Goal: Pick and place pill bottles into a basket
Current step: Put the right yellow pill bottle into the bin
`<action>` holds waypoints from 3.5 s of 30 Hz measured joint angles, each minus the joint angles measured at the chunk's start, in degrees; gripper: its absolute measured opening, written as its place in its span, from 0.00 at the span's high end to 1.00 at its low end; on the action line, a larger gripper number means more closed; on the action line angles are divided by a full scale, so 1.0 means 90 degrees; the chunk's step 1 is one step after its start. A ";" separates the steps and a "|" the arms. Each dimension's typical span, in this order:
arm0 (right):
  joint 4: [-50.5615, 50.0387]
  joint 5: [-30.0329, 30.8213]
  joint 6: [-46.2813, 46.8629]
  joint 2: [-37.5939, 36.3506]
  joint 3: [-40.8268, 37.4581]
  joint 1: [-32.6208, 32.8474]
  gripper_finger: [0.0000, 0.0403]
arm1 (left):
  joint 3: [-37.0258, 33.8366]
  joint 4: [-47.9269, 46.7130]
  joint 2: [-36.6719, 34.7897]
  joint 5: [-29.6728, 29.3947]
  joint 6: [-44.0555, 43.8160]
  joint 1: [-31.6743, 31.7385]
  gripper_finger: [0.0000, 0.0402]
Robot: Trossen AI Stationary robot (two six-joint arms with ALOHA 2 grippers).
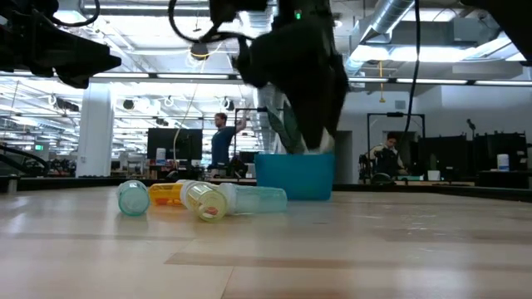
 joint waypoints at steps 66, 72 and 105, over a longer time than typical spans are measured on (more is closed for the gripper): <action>0.1015 -0.0754 -0.5680 0.0010 -0.0220 -0.3106 0.26 | 0.0000 0.0000 0.0001 -0.0001 0.0001 -0.0001 0.56; 0.1356 -0.0808 -0.5680 0.0010 -0.0535 -0.3048 0.26 | 0.0000 0.0000 0.0001 0.0000 0.0000 -0.0001 0.56; 0.1822 -0.0341 -0.5508 0.0007 -0.0916 -0.2662 0.13 | 0.0000 0.0000 0.0000 0.0000 0.0000 -0.0002 0.56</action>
